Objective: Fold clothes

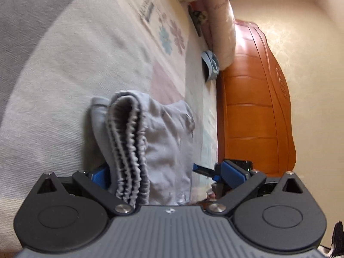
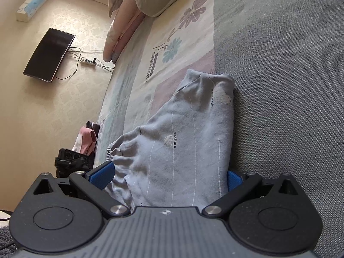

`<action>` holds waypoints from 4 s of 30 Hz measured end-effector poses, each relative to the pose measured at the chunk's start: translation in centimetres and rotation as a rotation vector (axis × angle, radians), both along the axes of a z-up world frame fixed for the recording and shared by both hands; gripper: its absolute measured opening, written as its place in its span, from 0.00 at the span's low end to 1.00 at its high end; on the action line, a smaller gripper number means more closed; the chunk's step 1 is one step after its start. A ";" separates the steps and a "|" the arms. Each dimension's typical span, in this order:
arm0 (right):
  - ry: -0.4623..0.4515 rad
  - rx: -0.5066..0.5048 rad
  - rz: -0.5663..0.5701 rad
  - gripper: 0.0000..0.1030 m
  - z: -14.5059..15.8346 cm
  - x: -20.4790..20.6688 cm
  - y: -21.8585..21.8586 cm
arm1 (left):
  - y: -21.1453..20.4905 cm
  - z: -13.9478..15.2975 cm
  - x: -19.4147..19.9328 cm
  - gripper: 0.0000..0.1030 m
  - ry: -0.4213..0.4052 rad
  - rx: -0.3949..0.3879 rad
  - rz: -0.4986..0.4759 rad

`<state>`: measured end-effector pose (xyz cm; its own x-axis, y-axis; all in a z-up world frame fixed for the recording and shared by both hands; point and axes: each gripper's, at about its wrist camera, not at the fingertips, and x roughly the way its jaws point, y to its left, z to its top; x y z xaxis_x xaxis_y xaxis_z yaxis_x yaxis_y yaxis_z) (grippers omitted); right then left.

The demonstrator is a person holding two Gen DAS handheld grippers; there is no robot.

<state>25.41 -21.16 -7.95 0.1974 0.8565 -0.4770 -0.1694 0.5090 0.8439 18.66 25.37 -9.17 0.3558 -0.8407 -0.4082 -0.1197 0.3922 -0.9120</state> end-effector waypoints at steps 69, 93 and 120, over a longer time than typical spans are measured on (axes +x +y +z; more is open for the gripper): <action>-0.133 -0.393 -0.085 0.09 2.0 -0.6 3.8 | -0.9 0.5 1.3 0.19 -0.079 0.250 -0.080; -0.338 -0.219 -0.378 0.10 9.7 -6.2 -12.9 | -24.5 12.7 12.2 0.18 -0.339 0.464 -0.404; -0.351 -0.272 -1.017 0.10 4.9 -9.5 -31.6 | -70.4 13.0 26.8 0.18 -0.632 0.819 -0.925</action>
